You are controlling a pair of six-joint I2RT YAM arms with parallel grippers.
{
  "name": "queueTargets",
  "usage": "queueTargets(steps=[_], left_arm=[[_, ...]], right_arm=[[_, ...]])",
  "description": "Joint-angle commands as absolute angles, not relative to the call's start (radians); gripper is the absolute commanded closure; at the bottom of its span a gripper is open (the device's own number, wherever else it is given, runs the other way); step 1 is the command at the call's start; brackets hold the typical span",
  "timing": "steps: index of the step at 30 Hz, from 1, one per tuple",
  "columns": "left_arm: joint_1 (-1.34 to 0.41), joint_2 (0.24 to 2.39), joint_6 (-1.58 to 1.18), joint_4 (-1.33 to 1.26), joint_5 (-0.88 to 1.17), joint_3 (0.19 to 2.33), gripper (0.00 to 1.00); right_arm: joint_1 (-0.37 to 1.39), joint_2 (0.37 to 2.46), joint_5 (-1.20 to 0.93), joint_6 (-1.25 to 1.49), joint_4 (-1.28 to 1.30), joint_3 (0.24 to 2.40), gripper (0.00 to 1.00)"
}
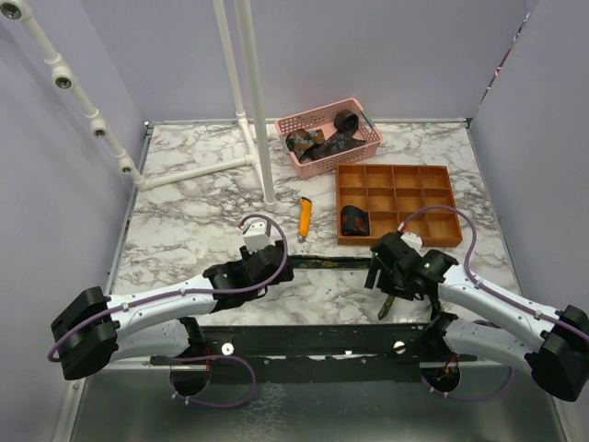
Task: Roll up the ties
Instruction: Flatten out the tie at the center of the board.
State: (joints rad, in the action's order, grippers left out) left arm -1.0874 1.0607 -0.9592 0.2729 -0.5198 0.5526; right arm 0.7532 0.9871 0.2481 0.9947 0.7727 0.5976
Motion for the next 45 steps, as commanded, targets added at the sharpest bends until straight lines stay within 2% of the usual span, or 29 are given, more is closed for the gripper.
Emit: queueTargets(steps=[1, 5, 9, 12, 17, 23, 30, 33, 35, 38, 40, 42, 45], left_arm=[[-0.956, 1.129, -0.925, 0.058, -0.418, 0.469, 0.4], [-0.913, 1.224, -0.926, -0.059, -0.384, 0.425, 0.57], [-0.899, 1.322, -0.923, -0.073, -0.389, 0.425, 0.65], [-0.888, 1.353, -0.938, -0.08, -0.395, 0.409, 0.7], [-0.878, 1.347, -0.947, -0.098, -0.398, 0.376, 0.79], [-0.868, 1.327, -0.938, -0.095, -0.402, 0.357, 1.0], [-0.847, 1.308, -0.937, -0.091, -0.399, 0.344, 1.0], [-0.846, 1.296, -0.935, -0.081, -0.377, 0.357, 1.0], [-0.847, 1.272, -0.935, -0.055, -0.36, 0.372, 0.99], [-0.846, 1.21, -0.933, -0.004, -0.346, 0.388, 0.88], [-0.846, 1.153, -0.934, 0.066, -0.341, 0.397, 0.75], [-0.846, 1.084, -0.937, 0.131, -0.338, 0.407, 0.63], [-0.846, 0.942, -0.95, 0.256, -0.354, 0.431, 0.56]], right_arm=[[0.765, 1.02, 0.235, 1.022, 0.933, 0.629, 0.25], [0.765, 1.087, 0.276, 1.055, 0.943, 0.641, 0.24], [0.747, 1.238, 0.33, 1.092, 0.967, 0.66, 0.24], [0.665, 1.297, 0.366, 1.108, 0.996, 0.693, 0.31], [0.457, 1.244, 0.378, 1.07, 0.986, 0.707, 0.46], [0.402, 1.289, 0.506, 1.04, 1.086, 0.831, 0.52], [0.334, 1.283, 0.657, 0.982, 1.211, 1.06, 0.54], [0.366, 1.226, 0.448, 0.82, 1.078, 1.106, 0.49], [0.485, 1.208, 0.404, 0.808, 1.038, 1.102, 0.44], [0.747, 1.232, 0.438, 0.796, 0.985, 1.076, 0.35], [0.892, 1.266, 0.472, 0.793, 0.925, 1.051, 0.31], [0.98, 1.298, 0.496, 0.757, 0.831, 1.022, 0.29], [1.032, 1.348, 0.485, 0.665, 0.643, 0.99, 0.28]])
